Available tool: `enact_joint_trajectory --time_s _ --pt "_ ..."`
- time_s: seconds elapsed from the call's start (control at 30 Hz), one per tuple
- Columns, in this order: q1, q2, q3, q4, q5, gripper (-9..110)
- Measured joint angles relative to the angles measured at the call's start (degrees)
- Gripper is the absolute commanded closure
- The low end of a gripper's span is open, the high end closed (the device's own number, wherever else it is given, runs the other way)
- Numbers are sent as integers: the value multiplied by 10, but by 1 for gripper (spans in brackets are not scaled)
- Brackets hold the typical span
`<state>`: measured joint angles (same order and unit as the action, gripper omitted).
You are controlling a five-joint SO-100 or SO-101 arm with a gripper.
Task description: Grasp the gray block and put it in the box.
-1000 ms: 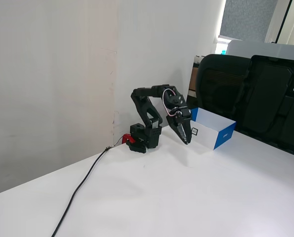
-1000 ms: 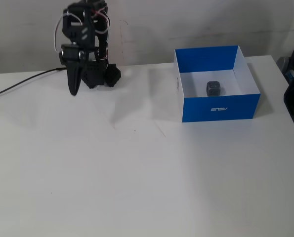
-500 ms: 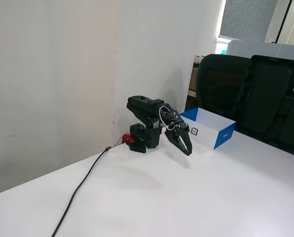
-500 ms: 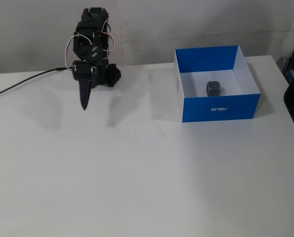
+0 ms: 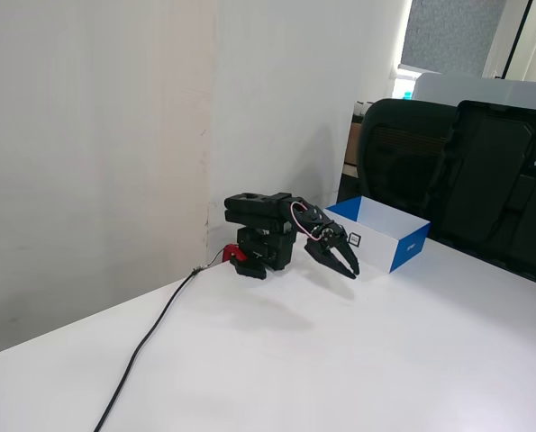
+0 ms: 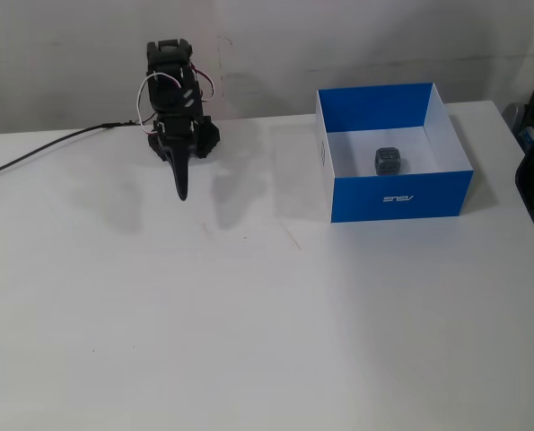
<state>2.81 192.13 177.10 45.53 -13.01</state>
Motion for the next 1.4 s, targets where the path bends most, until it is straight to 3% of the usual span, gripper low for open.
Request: enact_joint_trajectory --time_s 0.67,0.9,1.4 --pt "-4 11 3 127 47 101" --pt "-17 11 3 127 47 92" --pt "-16 11 3 127 47 99"
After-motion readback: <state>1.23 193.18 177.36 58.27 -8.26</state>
